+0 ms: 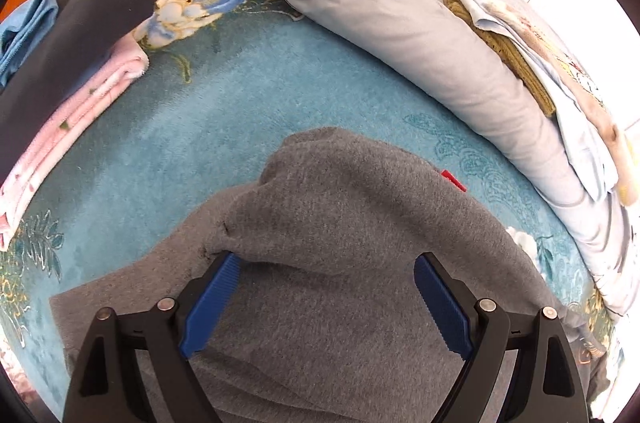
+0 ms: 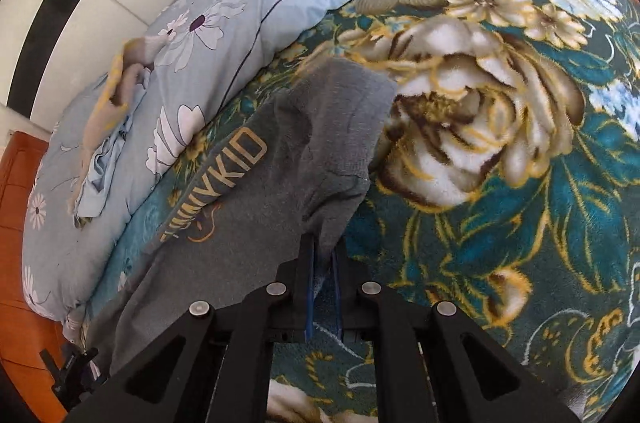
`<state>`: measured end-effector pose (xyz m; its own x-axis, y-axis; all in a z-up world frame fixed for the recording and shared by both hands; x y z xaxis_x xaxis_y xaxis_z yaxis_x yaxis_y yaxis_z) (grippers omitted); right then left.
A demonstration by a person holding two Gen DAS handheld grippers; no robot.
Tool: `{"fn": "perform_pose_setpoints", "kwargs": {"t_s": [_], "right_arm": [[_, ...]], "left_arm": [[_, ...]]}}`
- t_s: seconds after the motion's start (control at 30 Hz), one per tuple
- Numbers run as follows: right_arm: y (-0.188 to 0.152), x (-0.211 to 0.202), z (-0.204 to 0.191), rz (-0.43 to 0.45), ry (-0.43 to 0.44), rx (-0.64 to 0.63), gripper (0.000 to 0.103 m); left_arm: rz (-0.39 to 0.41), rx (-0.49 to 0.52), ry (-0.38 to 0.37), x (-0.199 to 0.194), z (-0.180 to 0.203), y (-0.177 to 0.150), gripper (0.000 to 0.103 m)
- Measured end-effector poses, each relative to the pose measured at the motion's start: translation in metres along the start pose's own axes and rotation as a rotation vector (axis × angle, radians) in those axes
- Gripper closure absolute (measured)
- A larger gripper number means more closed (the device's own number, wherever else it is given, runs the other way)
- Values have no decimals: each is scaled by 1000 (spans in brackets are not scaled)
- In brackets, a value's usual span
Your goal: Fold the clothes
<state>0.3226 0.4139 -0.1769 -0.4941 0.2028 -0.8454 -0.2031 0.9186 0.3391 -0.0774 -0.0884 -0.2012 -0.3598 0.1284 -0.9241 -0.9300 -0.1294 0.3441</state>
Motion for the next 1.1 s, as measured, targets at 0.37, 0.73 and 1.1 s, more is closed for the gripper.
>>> {"fn": "perform_pose_setpoints", "kwargs": {"t_s": [0.37,0.73,1.1], "right_arm": [[50,22,53,9,-18,217,59],[71,20,10,36,105,117,94],[82,8,43,54,-43,100,92]], "left_arm": [[33,-67,-11,-13,-5,-2,12],[77,0,-65,-30,8,-2,12],[-19,-124,-202,-25,-41,25,12]]}}
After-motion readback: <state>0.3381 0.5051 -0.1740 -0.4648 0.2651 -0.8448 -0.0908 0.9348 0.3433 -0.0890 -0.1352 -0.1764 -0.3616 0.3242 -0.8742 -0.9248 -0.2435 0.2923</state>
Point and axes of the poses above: each gripper's, at about its wrist camera, not at the fingertips, and x roughly the way its jaws point, z to its right, y to its top, the point moved 5 cm from there along x, roughly the way its jaws point
